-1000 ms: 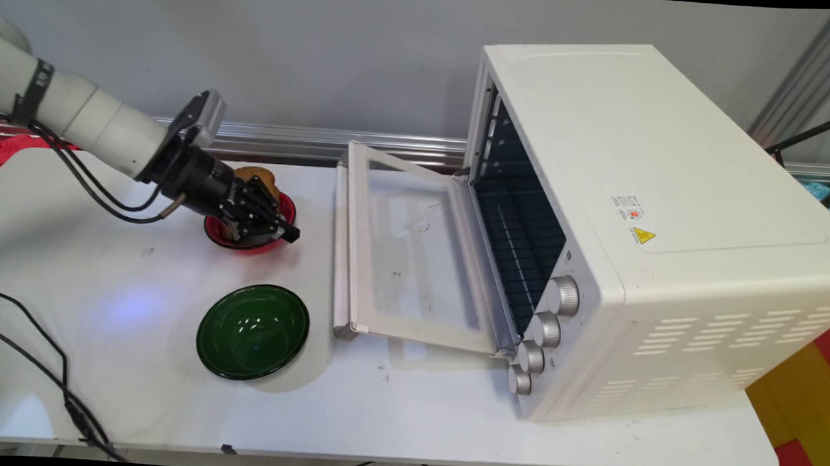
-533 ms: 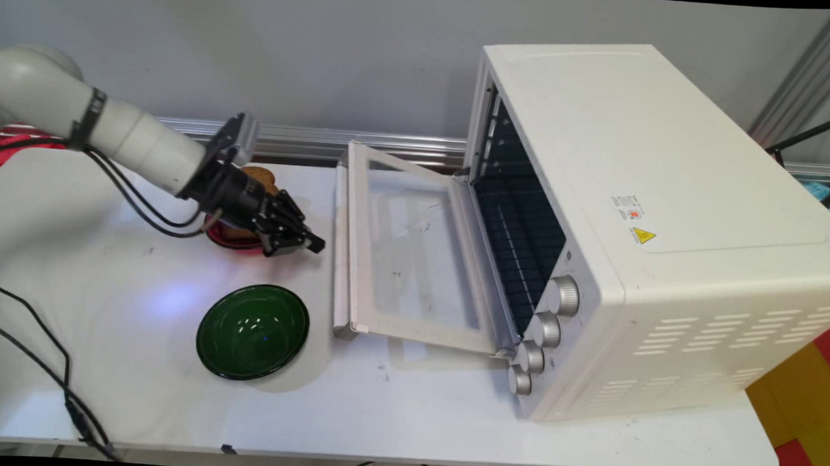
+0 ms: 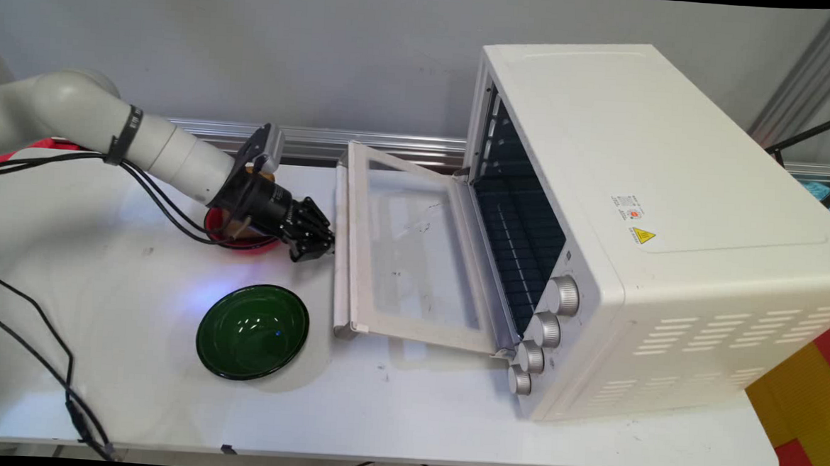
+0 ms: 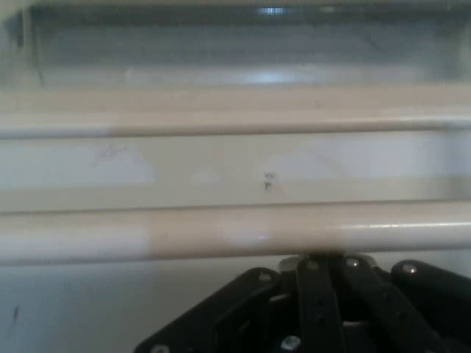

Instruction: Close the oven

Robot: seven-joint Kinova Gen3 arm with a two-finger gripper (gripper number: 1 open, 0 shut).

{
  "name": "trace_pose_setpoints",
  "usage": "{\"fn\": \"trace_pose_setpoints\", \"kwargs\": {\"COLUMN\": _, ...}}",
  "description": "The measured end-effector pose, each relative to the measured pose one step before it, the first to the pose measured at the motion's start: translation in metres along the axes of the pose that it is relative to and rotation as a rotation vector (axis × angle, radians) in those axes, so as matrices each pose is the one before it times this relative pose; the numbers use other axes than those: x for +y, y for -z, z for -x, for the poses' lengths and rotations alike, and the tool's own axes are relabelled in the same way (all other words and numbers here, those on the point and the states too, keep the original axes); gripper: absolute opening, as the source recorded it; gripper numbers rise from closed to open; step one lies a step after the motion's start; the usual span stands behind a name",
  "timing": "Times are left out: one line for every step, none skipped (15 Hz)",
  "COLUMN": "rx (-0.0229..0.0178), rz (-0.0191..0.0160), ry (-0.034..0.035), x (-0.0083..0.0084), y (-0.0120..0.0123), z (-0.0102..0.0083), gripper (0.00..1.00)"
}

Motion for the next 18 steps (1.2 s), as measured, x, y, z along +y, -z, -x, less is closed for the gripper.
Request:
{"fn": "trace_pose_setpoints", "kwargs": {"rx": 0.01311, "rz": 0.00087, "ry": 0.00217, "x": -0.00015, "y": -0.00089, "z": -0.00214, "gripper": 0.0}}
{"fn": "trace_pose_setpoints", "kwargs": {"rx": 0.01322, "rz": 0.00049, "ry": 0.0024, "x": -0.00012, "y": -0.00029, "z": -0.00267, "gripper": 0.0}}
{"fn": "trace_pose_setpoints", "kwargs": {"rx": 0.0116, "rz": -0.00056, "ry": 0.00239, "x": 0.0002, "y": 0.00069, "z": -0.00221, "gripper": 0.0}}
{"fn": "trace_pose_setpoints", "kwargs": {"rx": 0.01332, "rz": -0.00084, "ry": 0.00267, "x": 0.00045, "y": 0.00155, "z": -0.00313, "gripper": 0.0}}
{"fn": "trace_pose_setpoints", "kwargs": {"rx": 0.01148, "rz": 0.00093, "ry": 0.00009, "x": 0.00017, "y": 0.00095, "z": -0.00398, "gripper": 0.0}}
{"fn": "trace_pose_setpoints", "kwargs": {"rx": 0.0075, "rz": 0.00179, "ry": -0.00156, "x": -0.00085, "y": 0.00007, "z": -0.00361, "gripper": 0.0}}
{"fn": "trace_pose_setpoints", "kwargs": {"rx": 0.01405, "rz": 0.00175, "ry": -0.00179, "x": -0.00013, "y": 0.00094, "z": -0.00669, "gripper": 0.0}}
{"fn": "trace_pose_setpoints", "kwargs": {"rx": 0.01281, "rz": -0.00006, "ry": -0.00097, "x": 0.00015, "y": 0.00178, "z": -0.00569, "gripper": 0.0}}
{"fn": "trace_pose_setpoints", "kwargs": {"rx": 0.00854, "rz": -0.00036, "ry": -0.0006, "x": 0.00004, "y": 0.00128, "z": -0.00407, "gripper": 0.0}}
{"fn": "trace_pose_setpoints", "kwargs": {"rx": 0.01278, "rz": -0.00244, "ry": -0.00007, "x": 0.00125, "y": 0.00308, "z": -0.00535, "gripper": 0.0}}
{"fn": "trace_pose_setpoints", "kwargs": {"rx": 0.00876, "rz": -0.00066, "ry": -0.0003, "x": 0.00006, "y": 0.00137, "z": -0.0044, "gripper": 0.0}}
{"fn": "trace_pose_setpoints", "kwargs": {"rx": 0.01228, "rz": -0.0005, "ry": -0.00078, "x": 0.00004, "y": 0.00174, "z": -0.00649, "gripper": 0.0}}
{"fn": "trace_pose_setpoints", "kwargs": {"rx": 0.00858, "rz": -0.00074, "ry": 0.00013, "x": 0.00017, "y": 0.00123, "z": -0.0043, "gripper": 0.0}}
{"fn": "trace_pose_setpoints", "kwargs": {"rx": 0.01141, "rz": 0.00018, "ry": -0.00043, "x": 0.00017, "y": 0.00097, "z": -0.00651, "gripper": 0.0}}
{"fn": "trace_pose_setpoints", "kwargs": {"rx": 0.01115, "rz": -0.00109, "ry": 0.00089, "x": 0.00129, "y": 0.00178, "z": -0.00548, "gripper": 0.0}}
{"fn": "trace_pose_setpoints", "kwargs": {"rx": 0.01317, "rz": -0.00126, "ry": 0.00146, "x": 0.00062, "y": 0.00198, "z": -0.00661, "gripper": 0.0}}
{"fn": "trace_pose_setpoints", "kwargs": {"rx": 0.00892, "rz": -0.00041, "ry": 0.00062, "x": 0.0004, "y": 0.001, "z": -0.00473, "gripper": 0.0}}
{"fn": "trace_pose_setpoints", "kwargs": {"rx": 0.00459, "rz": 0.00057, "ry": -0.00012, "x": 0.00008, "y": 0.00007, "z": -0.00298, "gripper": 0.0}}
